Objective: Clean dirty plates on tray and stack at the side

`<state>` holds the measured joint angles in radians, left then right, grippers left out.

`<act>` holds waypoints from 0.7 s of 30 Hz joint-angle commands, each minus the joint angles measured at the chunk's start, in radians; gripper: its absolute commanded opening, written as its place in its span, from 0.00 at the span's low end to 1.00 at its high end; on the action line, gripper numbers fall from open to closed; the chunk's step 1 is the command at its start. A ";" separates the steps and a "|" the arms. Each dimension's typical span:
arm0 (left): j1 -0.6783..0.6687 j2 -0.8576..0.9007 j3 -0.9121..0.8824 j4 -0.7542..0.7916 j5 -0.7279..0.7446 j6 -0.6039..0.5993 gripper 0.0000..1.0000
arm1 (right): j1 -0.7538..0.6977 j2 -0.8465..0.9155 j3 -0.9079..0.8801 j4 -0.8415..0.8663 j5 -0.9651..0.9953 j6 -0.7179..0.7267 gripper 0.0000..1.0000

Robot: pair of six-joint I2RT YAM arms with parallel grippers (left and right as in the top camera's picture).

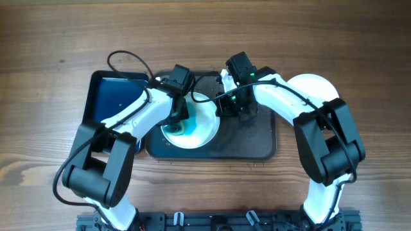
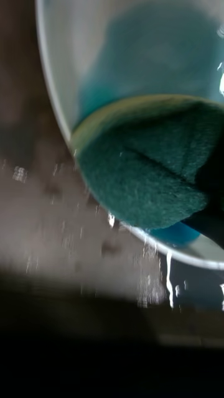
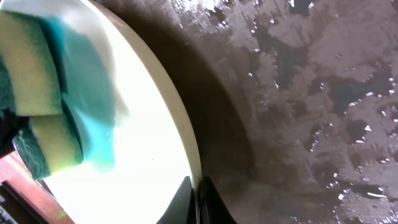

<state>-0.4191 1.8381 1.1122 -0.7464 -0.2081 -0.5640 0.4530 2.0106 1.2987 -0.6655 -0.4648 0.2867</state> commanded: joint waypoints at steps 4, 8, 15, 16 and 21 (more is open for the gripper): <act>0.011 -0.010 0.093 -0.142 -0.099 -0.077 0.04 | -0.008 0.004 0.021 -0.005 0.034 0.029 0.04; 0.036 -0.048 0.308 -0.336 -0.103 -0.069 0.04 | -0.007 0.004 0.021 -0.011 0.061 0.035 0.04; 0.177 -0.090 0.382 -0.386 -0.103 -0.068 0.04 | -0.007 0.004 0.021 -0.025 0.133 0.022 0.04; 0.204 -0.090 0.382 -0.390 -0.103 -0.066 0.04 | -0.007 0.004 0.021 -0.024 0.133 0.012 0.04; 0.340 -0.089 0.379 -0.358 -0.111 -0.019 0.04 | -0.007 0.014 0.021 -0.015 0.176 -0.010 0.13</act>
<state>-0.1448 1.7603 1.4807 -1.1271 -0.2913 -0.6117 0.4488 2.0106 1.3025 -0.6849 -0.3538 0.3054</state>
